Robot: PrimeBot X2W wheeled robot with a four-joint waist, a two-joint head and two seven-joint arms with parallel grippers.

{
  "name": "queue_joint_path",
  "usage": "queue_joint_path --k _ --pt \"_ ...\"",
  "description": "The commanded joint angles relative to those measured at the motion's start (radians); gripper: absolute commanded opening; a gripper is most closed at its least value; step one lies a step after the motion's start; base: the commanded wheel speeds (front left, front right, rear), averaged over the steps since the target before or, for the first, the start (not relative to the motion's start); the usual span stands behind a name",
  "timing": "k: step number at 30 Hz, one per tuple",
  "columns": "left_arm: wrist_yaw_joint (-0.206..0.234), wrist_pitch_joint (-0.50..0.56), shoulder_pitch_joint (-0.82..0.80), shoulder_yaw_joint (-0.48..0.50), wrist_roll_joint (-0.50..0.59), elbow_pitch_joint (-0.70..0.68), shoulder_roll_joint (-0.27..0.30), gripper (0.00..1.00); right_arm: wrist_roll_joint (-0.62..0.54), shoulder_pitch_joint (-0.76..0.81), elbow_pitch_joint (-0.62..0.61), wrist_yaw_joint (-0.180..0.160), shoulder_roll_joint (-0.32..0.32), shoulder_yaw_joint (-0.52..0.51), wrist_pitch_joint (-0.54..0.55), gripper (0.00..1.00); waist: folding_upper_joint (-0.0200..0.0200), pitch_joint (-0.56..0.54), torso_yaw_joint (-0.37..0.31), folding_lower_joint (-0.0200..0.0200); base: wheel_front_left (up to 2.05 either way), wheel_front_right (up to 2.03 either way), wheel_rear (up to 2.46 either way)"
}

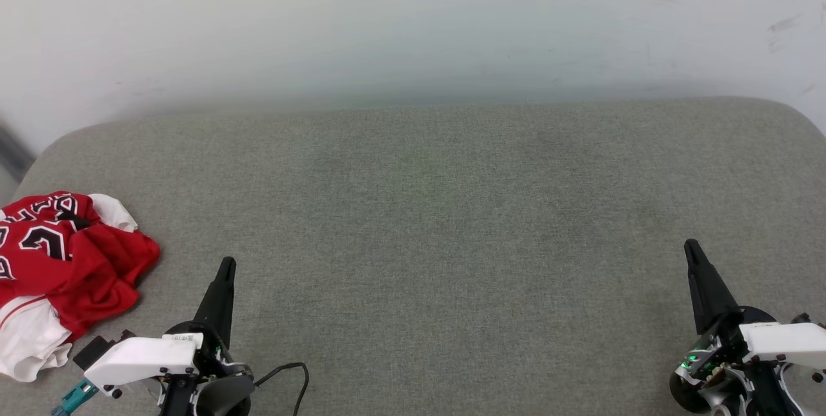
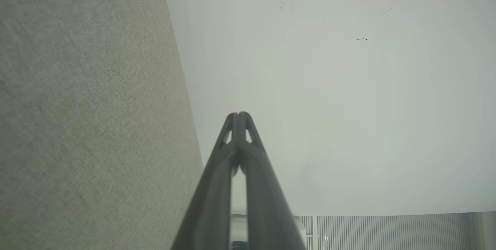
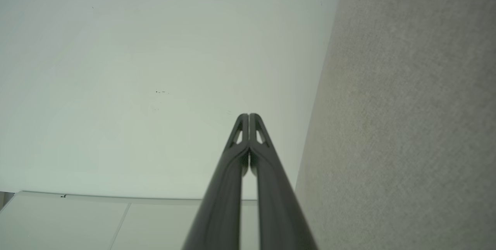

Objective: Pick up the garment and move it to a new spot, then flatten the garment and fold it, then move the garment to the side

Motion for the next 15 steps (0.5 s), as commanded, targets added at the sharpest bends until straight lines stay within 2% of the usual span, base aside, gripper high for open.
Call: queue_joint_path --k 1,15 --pt "-0.002 0.001 -0.006 0.001 0.0 0.0 -0.001 0.0 0.003 -0.007 0.0 0.0 0.002 0.001 0.0 0.0 0.0 0.0 0.0 0.0 0.0 0.0 0.0" --pt "-0.002 0.001 -0.006 0.001 0.0 0.0 -0.001 0.0 0.003 -0.007 0.0 0.0 0.002 0.001 0.0 0.0 0.0 0.0 0.0 0.0 0.0 0.0 0.0"
